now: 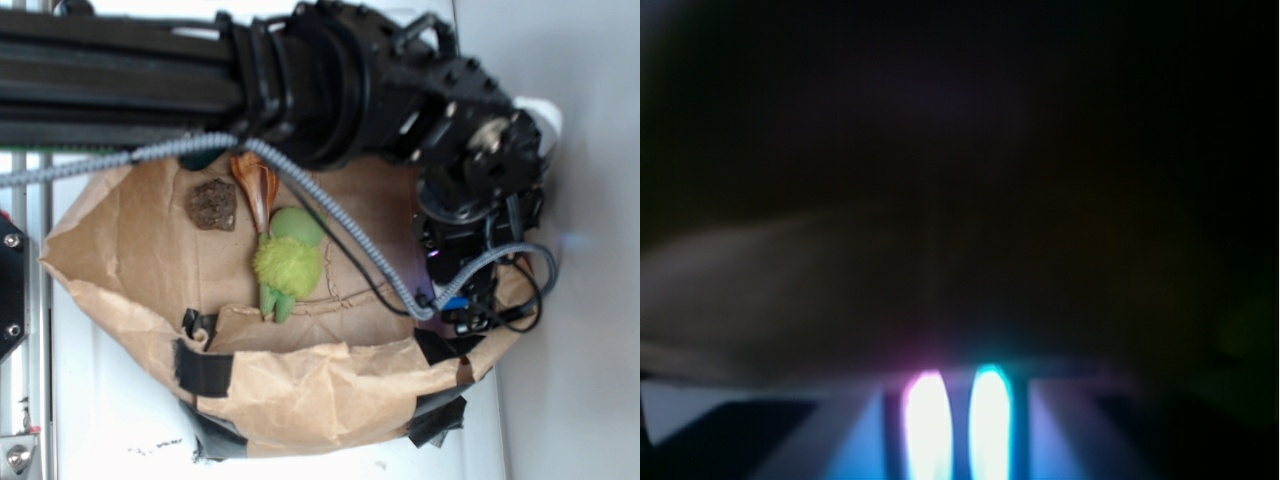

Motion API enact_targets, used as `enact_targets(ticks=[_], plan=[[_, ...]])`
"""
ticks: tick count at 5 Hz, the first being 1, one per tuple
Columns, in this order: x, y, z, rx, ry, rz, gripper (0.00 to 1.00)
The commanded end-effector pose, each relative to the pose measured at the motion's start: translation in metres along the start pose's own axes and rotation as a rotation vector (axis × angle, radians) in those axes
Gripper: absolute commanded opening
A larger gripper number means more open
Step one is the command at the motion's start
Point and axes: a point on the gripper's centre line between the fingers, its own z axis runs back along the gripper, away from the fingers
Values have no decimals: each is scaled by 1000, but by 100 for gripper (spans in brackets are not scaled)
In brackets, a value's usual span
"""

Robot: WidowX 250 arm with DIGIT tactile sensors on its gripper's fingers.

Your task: Grab the green animal.

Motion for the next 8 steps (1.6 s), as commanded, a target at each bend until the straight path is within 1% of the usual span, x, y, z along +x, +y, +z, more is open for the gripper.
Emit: enact_targets(ticks=[1,2,3,4,5,6,8], plan=[[-30,-29,55,-100,-127,-29,100],[-78,-43,73,-97,-93,-44,100],[-124,-45,91,-68,-47,-33,100],[-173,-46,102,-26,-17,-8,100],[-162,-33,102,62,-8,203,100],[-127,-17,94,81,-53,418,100],[-127,-17,94,81,-53,418,100]])
